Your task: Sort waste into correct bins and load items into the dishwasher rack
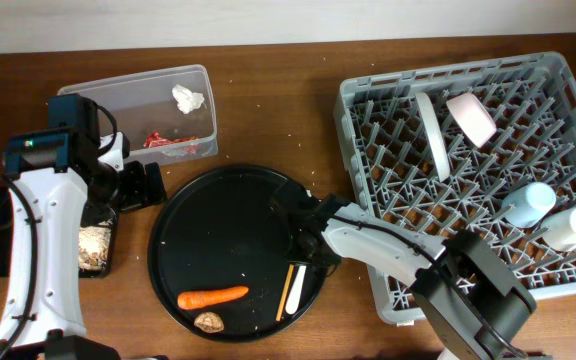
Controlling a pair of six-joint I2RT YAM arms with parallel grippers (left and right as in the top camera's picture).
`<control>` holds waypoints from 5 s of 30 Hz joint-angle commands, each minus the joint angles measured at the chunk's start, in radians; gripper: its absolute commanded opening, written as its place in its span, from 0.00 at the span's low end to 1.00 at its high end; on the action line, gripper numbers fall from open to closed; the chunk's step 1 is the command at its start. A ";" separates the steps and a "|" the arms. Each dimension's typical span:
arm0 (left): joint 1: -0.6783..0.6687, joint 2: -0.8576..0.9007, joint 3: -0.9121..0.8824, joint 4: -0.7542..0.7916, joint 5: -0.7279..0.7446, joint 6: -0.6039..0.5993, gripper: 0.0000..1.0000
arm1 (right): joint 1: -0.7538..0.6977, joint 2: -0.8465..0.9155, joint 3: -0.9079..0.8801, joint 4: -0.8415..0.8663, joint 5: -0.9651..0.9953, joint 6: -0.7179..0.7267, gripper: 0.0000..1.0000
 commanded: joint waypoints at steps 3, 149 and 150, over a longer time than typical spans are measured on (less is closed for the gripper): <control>-0.002 0.002 -0.005 0.002 -0.007 0.003 0.95 | -0.008 0.034 -0.011 0.029 0.137 0.001 0.40; -0.002 0.002 -0.005 -0.003 -0.007 0.003 0.95 | 0.124 0.182 0.268 -0.083 0.050 -0.114 0.43; -0.002 0.002 -0.005 -0.002 -0.007 0.003 0.95 | 0.124 0.183 0.268 -0.084 0.050 -0.114 0.40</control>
